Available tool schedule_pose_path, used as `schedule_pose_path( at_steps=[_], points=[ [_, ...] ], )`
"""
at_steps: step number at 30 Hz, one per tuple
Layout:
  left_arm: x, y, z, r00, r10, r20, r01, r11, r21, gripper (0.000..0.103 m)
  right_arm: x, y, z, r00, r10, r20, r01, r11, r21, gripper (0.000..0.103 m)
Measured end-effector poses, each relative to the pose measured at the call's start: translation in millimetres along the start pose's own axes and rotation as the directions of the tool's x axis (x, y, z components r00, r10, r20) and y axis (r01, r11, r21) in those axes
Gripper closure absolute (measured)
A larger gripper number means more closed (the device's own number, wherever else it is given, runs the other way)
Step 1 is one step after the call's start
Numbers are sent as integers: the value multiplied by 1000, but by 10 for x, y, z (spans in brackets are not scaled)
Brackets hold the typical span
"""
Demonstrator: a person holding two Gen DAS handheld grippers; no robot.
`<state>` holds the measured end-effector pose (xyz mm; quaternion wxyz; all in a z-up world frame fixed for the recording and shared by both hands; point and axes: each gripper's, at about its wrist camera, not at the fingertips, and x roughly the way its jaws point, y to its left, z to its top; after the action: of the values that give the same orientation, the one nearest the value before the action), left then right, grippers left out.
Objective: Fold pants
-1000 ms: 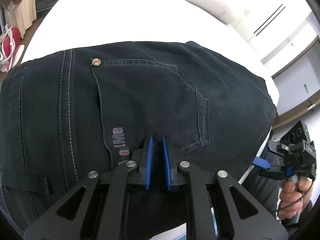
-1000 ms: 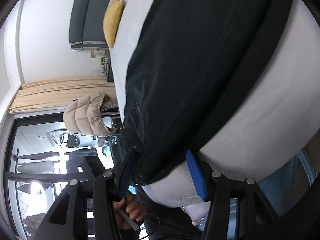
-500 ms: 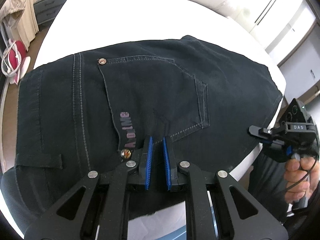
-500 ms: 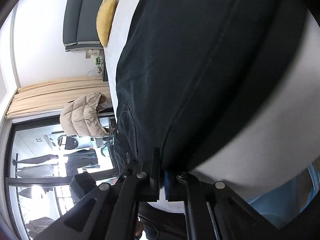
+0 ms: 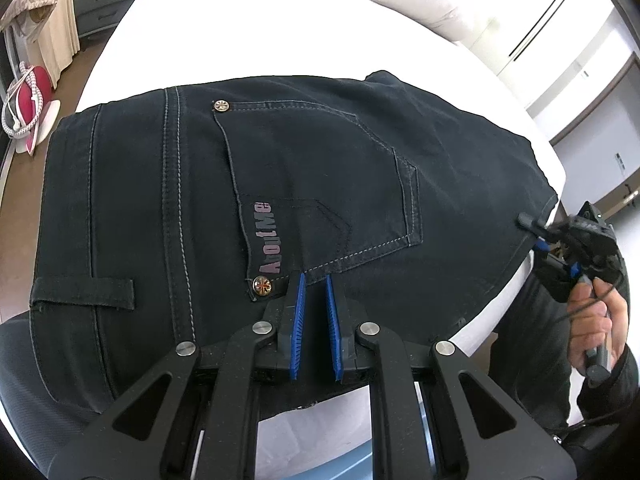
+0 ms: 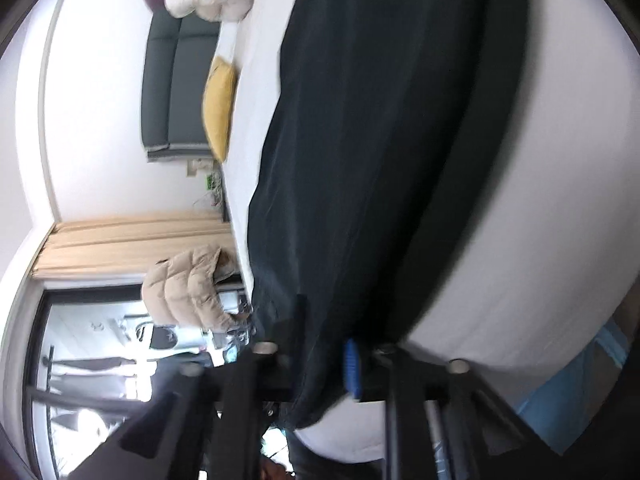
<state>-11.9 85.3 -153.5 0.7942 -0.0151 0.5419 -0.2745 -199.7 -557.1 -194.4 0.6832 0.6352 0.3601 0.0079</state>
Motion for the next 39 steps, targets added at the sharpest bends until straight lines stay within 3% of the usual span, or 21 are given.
schedule_pose_path(
  at_steps=[4, 8, 12, 13, 15, 22, 23, 26, 28, 30, 35, 37, 39],
  points=[
    [35, -26, 39, 1000, -4, -2, 4, 1000, -8, 91, -121, -133, -37, 1000, 5, 24, -5, 999, 38, 101],
    [41, -18, 48, 1000, -4, -5, 4, 1000, -9, 91, -162, -123, -42, 1000, 9, 27, -9, 1000, 4, 99],
    [38, -4, 40, 1000, -5, -6, 5, 1000, -13, 91, -298, -121, 197, 992, 19, 124, -23, 999, 28, 91],
    [39, -4, 41, 1000, -3, -6, 3, 1000, -12, 91, -351, -147, 283, 988, 25, 155, -32, 999, 40, 91],
    [42, -11, 42, 1000, 0, -7, 0, 1000, -9, 91, -442, -198, 409, 983, 12, 183, -21, 999, 49, 101],
    [53, -16, 48, 1000, 2, -7, -2, 1000, -11, 91, -635, -314, 403, 979, 2, 203, -12, 999, 48, 102],
    [57, -19, 53, 1000, 2, -9, -3, 1000, -9, 91, -622, -254, 430, 978, -3, 207, -6, 999, 43, 98],
    [64, -20, 63, 1000, 1, -12, -1, 1000, -11, 91, -740, -251, 607, 965, 7, 264, -25, 998, 66, 87],
    [68, -21, 62, 1000, 3, -10, -3, 1000, -15, 91, -845, -241, 760, 949, 2, 316, -22, 998, 61, 87],
    [69, -26, 59, 1000, 6, -9, -6, 1000, -14, 91, -914, -304, 842, 941, -19, 337, -9, 997, 80, 99],
    [71, -8, 54, 1000, 5, -9, -5, 1000, -13, 91, -1159, -615, 911, 921, 3, 390, -69, 986, 154, 102],
    [81, -14, 60, 1000, 8, -10, -8, 1000, -11, 91, -1225, -601, 888, 913, 0, 408, -63, 988, 139, 101],
    [85, -18, 60, 1000, 9, -11, -9, 1000, -11, 91, -1285, -579, 896, 899, -1, 439, -67, 988, 139, 88]
  ],
)
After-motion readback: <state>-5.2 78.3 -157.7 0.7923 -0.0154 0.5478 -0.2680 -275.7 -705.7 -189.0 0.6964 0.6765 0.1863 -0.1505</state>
